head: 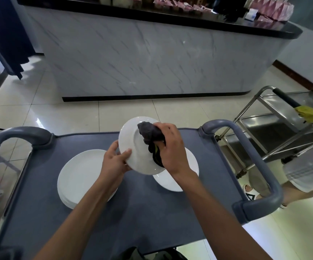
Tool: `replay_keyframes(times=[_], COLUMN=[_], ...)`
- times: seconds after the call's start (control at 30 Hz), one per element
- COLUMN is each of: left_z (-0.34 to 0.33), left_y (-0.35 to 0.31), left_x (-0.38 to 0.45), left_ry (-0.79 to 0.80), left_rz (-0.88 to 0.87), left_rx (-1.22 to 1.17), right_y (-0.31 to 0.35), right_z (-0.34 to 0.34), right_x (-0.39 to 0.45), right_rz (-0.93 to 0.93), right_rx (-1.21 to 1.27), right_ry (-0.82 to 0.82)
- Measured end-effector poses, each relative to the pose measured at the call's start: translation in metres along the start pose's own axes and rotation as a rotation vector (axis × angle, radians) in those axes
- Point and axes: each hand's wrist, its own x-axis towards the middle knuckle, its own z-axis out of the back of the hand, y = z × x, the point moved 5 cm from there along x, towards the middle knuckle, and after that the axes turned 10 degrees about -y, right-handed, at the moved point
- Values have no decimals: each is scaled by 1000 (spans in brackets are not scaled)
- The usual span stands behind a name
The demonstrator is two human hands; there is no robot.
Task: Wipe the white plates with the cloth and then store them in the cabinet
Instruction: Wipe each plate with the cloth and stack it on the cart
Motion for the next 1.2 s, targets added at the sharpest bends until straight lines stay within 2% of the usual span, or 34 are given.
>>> replay_keyframes(times=[0.13, 0.33, 0.77, 1.2], left_z=[-6, 2, -11, 2], left_y=[-3, -9, -5, -21], left_x=[-5, 2, -3, -7], left_ry=[54, 40, 240, 257], left_rz=[-60, -21, -32, -116], left_rx=[82, 20, 153, 123], right_y=[4, 6, 14, -1], right_z=[-13, -29, -29, -18], right_x=[1, -27, -20, 35], right_rz=[-23, 142, 237, -32], right_rx=[-52, -184, -198, -199], right_ry=[21, 180, 47, -16])
